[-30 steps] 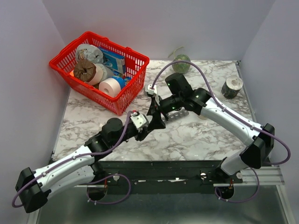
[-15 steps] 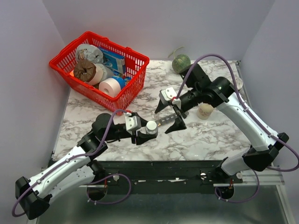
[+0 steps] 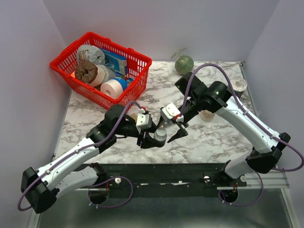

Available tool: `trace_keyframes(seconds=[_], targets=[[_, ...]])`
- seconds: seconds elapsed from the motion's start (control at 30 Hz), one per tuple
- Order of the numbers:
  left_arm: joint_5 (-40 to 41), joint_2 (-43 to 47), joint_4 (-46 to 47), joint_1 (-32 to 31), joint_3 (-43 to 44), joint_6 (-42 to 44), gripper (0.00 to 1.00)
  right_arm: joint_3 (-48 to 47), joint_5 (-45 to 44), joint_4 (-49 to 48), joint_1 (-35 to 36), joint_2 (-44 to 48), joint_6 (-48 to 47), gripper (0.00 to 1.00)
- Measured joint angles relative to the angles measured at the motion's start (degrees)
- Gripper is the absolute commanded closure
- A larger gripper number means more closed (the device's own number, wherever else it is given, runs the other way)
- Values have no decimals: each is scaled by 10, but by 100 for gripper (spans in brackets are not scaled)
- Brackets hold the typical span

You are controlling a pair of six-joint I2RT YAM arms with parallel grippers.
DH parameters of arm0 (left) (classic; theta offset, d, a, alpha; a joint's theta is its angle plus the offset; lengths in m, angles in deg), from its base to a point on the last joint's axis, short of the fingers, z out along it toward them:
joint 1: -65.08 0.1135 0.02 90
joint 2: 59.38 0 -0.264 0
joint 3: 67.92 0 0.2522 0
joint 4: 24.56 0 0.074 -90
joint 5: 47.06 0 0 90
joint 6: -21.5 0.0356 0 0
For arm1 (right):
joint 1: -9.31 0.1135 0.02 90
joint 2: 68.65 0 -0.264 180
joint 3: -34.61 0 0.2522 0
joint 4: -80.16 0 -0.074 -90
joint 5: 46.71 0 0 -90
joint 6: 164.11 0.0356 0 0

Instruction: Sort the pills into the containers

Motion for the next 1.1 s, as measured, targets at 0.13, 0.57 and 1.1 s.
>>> trace_keyframes(seconds=[0.13,0.57,1.1], targets=[[-12,-7,-16,0,6,4,100,5,-3,0,0,-3,9,42],[-11,-12,-70,0,6,17,100,31,-27,-35,7,-11,61,64],[294,31,-129,-4,5,-1,100,185,-206,-358,7,49,397,69]])
